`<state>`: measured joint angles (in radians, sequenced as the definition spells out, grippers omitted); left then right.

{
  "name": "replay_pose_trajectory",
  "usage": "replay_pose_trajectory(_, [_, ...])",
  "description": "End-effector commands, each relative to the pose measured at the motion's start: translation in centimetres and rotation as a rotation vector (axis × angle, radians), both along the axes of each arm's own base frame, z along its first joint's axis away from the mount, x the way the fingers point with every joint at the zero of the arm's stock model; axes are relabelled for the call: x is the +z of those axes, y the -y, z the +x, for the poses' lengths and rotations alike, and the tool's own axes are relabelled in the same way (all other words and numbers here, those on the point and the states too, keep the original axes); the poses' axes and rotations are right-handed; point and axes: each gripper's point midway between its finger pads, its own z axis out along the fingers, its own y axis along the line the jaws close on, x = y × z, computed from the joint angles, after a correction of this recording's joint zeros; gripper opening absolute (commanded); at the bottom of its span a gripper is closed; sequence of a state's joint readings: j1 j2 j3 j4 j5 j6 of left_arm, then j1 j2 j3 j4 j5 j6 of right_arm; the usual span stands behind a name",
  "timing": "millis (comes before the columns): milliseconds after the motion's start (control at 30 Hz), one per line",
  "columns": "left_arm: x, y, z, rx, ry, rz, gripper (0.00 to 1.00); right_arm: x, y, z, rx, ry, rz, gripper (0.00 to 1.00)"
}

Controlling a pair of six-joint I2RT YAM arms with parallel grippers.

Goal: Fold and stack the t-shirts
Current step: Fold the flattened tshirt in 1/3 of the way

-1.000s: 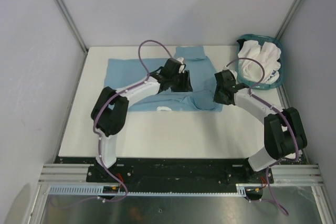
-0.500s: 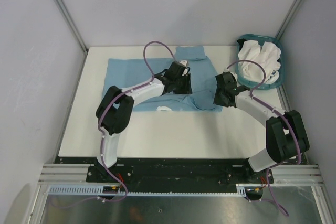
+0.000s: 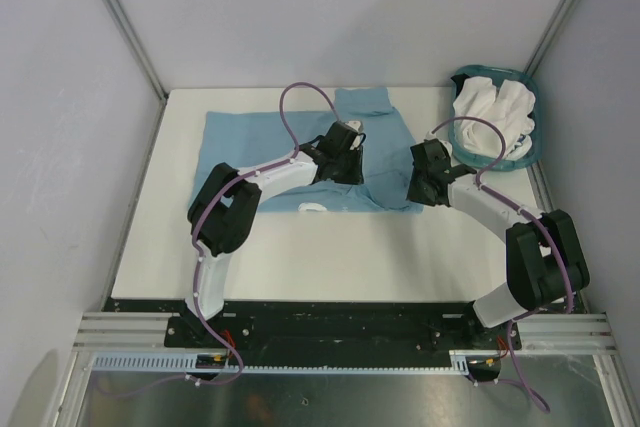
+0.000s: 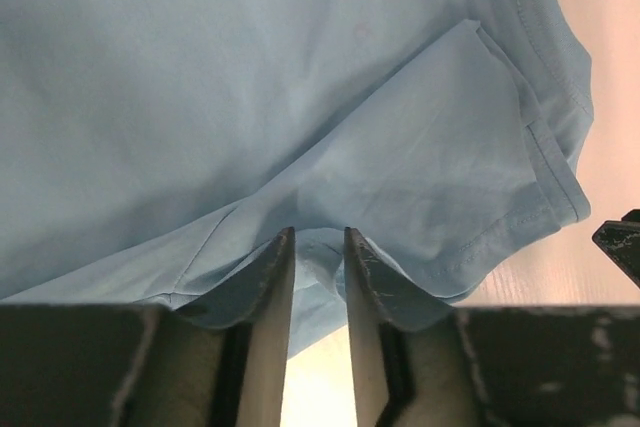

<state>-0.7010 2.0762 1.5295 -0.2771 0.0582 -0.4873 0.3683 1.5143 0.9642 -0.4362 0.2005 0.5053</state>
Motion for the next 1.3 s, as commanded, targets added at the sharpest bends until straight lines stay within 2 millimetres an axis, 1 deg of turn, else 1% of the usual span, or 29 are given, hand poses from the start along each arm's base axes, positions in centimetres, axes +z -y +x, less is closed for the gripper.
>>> replay_pose_trajectory(0, [1.3,0.6,0.7,-0.017,0.053,-0.005,0.25,0.6,-0.3,0.3,-0.010,0.026,0.019,0.30])
replay_pose_trajectory(67, [1.3,0.6,0.6,-0.018,0.053,-0.003,0.16,0.4,-0.4,0.3,-0.006,0.023,0.022,0.30])
replay_pose_trajectory(167, [1.3,0.5,0.6,-0.013,0.055,0.000,0.05,0.1,-0.6,0.3,0.002,0.016,0.026,0.30])
replay_pose_trajectory(267, [1.3,0.3,0.6,-0.008,0.057,0.004,0.01,-0.2,-0.9,0.2,0.010,0.008,0.030,0.30])
replay_pose_trajectory(433, [1.4,0.1,0.7,0.001,0.062,0.010,0.00,-0.6,-1.4,0.1,0.022,-0.005,0.033,0.30])
replay_pose_trajectory(600, [1.2,0.0,0.6,0.006,0.058,0.011,0.00,-1.6,-1.5,-0.2,0.021,-0.032,0.020,0.31])
replay_pose_trajectory(733, [1.2,0.0,0.6,0.004,0.057,0.011,0.00,-2.0,-1.6,0.0,0.019,-0.035,0.021,0.32])
replay_pose_trajectory(1033, [2.0,0.2,0.5,-0.008,0.065,-0.002,0.00,-3.5,-1.9,0.3,0.017,-0.057,0.022,0.33])
replay_pose_trajectory(1133, [2.2,0.2,0.4,-0.014,0.068,-0.005,0.01,-3.6,-2.0,0.5,0.015,-0.053,0.030,0.31])
replay_pose_trajectory(1267, [2.5,-0.1,0.4,-0.018,0.075,-0.003,0.05,-3.5,-2.2,0.6,0.013,-0.048,0.039,0.21])
